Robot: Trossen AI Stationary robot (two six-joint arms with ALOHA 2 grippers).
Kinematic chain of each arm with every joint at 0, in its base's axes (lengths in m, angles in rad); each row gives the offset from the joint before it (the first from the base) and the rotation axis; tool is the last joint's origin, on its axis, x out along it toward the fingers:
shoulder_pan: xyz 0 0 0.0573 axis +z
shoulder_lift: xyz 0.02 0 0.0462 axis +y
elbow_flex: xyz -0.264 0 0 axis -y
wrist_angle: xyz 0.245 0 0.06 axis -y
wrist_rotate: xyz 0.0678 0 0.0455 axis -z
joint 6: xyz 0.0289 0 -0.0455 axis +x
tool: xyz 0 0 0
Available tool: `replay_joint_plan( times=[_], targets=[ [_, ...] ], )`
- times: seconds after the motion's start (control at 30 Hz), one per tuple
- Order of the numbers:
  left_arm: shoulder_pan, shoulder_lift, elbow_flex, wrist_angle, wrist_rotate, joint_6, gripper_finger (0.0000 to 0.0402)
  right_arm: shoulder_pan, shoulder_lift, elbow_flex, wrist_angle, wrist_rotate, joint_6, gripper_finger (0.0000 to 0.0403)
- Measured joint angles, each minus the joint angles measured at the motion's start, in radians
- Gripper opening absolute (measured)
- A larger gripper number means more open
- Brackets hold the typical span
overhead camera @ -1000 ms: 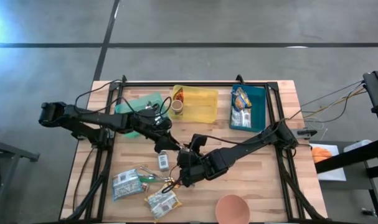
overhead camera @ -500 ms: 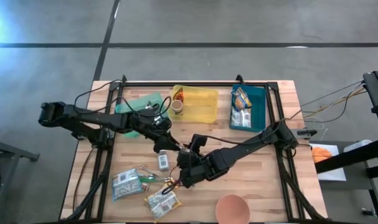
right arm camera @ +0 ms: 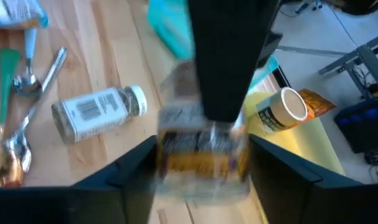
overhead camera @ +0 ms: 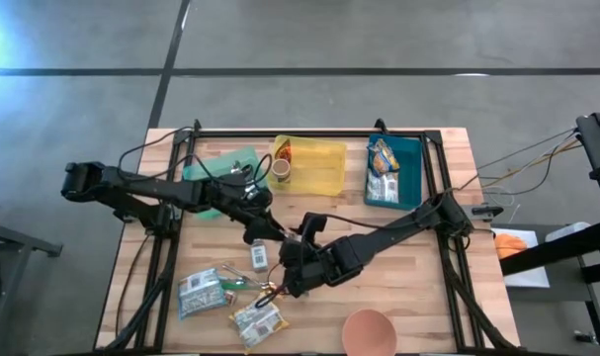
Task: Pick & Place Food Item
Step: Put the top brown seasoning bottle into the yellow bin
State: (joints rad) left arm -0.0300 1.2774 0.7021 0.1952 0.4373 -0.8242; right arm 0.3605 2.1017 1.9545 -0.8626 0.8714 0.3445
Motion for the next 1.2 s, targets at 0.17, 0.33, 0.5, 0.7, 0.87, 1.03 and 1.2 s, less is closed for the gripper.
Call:
replay_joint_plan(
  times=[0.17, 0.33, 0.5, 0.7, 0.87, 1.03, 1.2],
  targets=[
    [-0.001, -0.004, 0.0, 0.0, -0.019, -0.003, 0.0163, -0.004, 0.0, 0.0, 0.005, 0.009, 0.019, 0.0285],
    [0.002, -0.016, 0.0, -0.008, -0.025, -0.003, 0.0163, -0.005, -0.001, 0.0, 0.005, -0.002, 0.024, 0.0298],
    [0.019, -0.043, 0.0, -0.041, -0.032, 0.01, 0.0163, -0.006, -0.003, 0.0, -0.007, -0.001, 0.052, 0.03],
    [0.043, -0.083, -0.001, -0.129, -0.029, 0.038, 0.0142, -0.002, -0.003, 0.003, -0.068, -0.002, 0.058, 0.03],
    [0.056, -0.113, -0.002, -0.163, -0.028, 0.061, 0.0114, -0.003, -0.003, 0.011, -0.161, 0.011, 0.147, 0.03],
    [0.066, -0.117, 0.001, -0.129, -0.057, 0.071, 0.0045, -0.021, -0.003, 0.007, -0.014, -0.048, 0.092, 0.0294],
    [0.06, -0.103, -0.002, -0.15, -0.006, 0.083, 0.0006, -0.028, 0.01, -0.01, 0.182, -0.072, -0.063, 0.0242]
  ],
)
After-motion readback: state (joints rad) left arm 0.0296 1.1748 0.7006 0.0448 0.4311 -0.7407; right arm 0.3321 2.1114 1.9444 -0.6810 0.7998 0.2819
